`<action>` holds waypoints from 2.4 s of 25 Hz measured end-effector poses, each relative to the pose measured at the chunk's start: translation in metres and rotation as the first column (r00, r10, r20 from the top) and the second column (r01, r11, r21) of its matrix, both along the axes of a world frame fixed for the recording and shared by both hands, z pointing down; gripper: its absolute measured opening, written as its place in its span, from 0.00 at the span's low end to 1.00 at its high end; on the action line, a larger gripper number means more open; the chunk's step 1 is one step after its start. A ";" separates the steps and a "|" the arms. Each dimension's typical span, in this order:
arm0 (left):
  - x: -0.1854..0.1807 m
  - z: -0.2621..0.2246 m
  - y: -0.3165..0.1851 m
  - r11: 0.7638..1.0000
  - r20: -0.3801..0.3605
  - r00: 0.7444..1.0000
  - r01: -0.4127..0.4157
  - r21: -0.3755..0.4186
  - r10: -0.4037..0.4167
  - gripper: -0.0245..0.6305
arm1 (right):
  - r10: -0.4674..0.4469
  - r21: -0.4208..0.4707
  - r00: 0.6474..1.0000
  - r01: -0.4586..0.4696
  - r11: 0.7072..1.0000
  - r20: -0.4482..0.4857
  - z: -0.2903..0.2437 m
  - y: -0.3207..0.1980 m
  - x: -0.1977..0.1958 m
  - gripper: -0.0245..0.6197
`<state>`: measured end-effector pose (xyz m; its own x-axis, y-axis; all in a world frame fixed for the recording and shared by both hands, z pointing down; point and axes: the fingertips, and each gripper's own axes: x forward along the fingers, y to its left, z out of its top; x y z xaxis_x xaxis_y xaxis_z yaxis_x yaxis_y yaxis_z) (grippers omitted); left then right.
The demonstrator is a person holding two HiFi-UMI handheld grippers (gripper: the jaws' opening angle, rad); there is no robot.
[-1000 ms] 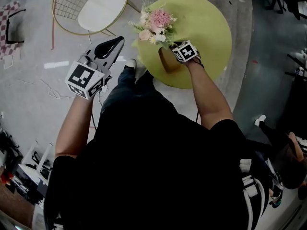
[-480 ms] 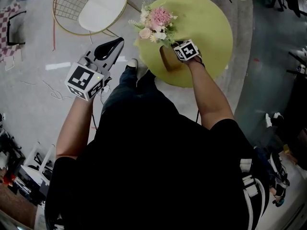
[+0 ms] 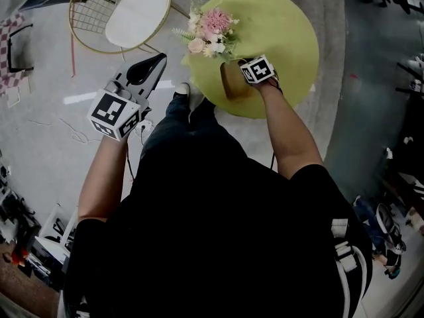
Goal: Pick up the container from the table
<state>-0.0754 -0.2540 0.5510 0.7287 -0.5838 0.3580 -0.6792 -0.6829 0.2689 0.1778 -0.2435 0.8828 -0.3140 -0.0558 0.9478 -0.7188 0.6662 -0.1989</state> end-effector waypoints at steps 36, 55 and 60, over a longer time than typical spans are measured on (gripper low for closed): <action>-0.021 -0.038 0.007 0.989 0.006 0.992 -0.124 0.080 0.124 0.07 | 0.292 0.003 0.956 -0.292 0.957 -0.008 -0.079 0.024 0.019 0.09; -0.011 -0.082 0.000 0.961 -0.002 0.973 -0.227 0.157 0.230 0.07 | 0.477 0.002 0.878 -0.478 0.879 0.046 -0.155 0.042 0.039 0.08; -0.006 -0.089 -0.002 0.950 0.001 0.964 -0.262 0.169 0.266 0.07 | 0.491 0.027 0.868 -0.494 0.869 0.077 -0.180 0.036 0.034 0.08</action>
<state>-0.0817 -0.2563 0.4622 0.8713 -0.4196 0.2544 -0.4640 -0.8732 0.1489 0.2115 -0.2077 0.7024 -0.2952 -0.2610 0.9191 -0.9423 0.2384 -0.2350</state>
